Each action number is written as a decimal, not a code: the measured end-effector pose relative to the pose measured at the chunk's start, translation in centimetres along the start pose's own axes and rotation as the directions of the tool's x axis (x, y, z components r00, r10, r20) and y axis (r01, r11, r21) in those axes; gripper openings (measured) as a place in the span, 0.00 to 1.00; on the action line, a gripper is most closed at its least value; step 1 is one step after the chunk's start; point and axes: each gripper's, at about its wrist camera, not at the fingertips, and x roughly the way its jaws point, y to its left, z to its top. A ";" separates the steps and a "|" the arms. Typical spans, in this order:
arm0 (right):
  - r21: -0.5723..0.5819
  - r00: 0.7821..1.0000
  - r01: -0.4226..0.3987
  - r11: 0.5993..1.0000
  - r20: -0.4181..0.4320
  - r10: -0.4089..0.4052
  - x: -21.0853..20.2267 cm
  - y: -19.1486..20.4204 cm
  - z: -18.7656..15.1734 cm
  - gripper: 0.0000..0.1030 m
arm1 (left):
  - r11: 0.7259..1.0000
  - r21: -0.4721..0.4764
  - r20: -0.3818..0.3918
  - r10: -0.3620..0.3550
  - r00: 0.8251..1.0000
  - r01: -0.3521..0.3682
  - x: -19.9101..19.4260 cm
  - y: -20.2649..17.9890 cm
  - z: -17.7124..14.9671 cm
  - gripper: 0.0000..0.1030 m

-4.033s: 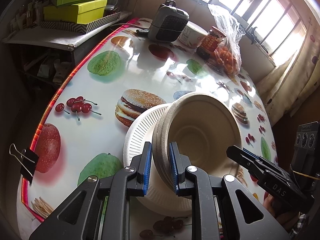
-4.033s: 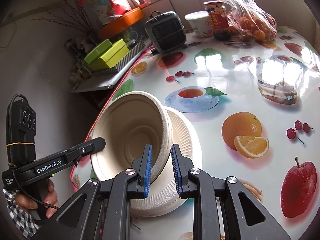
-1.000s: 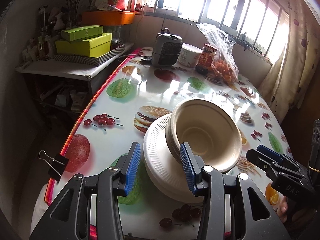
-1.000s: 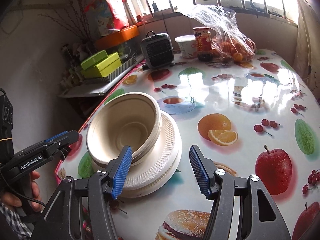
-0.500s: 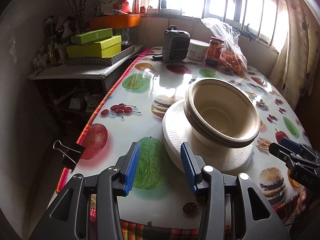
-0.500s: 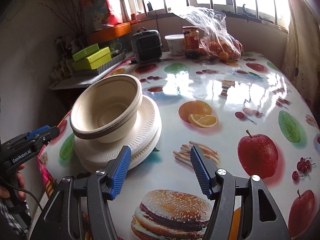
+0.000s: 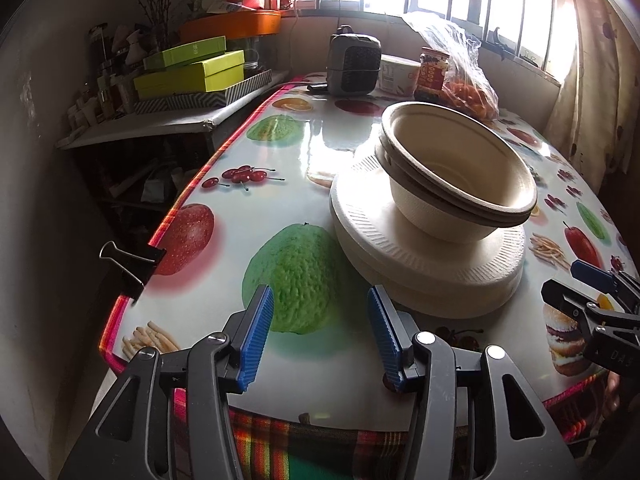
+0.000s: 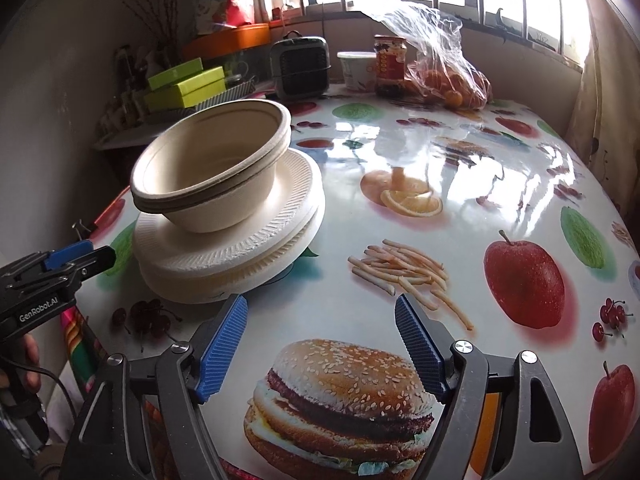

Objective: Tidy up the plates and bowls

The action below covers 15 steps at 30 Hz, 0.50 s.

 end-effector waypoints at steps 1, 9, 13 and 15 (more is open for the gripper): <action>-0.001 1.000 0.002 1.000 -0.005 -0.002 0.1 0.1 -0.1 0.75 | 1.000 0.000 -0.002 0.003 1.000 -0.003 0.1 -0.1 -0.1 0.49; -0.005 0.999 0.024 1.000 -0.029 -0.024 1.1 0.4 -0.4 0.81 | 1.000 0.014 -0.031 0.002 1.000 -0.002 1.0 -0.7 -1.1 0.49; -0.017 0.998 0.053 0.998 -0.035 -0.054 1.5 0.6 -0.5 0.82 | 1.000 0.013 -0.045 0.005 0.999 -0.004 1.5 -0.7 -1.3 0.49; -0.023 0.997 0.063 0.998 -0.036 -0.064 1.6 0.7 -0.5 0.83 | 1.000 0.012 -0.045 0.005 0.999 -0.005 1.6 -0.7 -1.3 0.51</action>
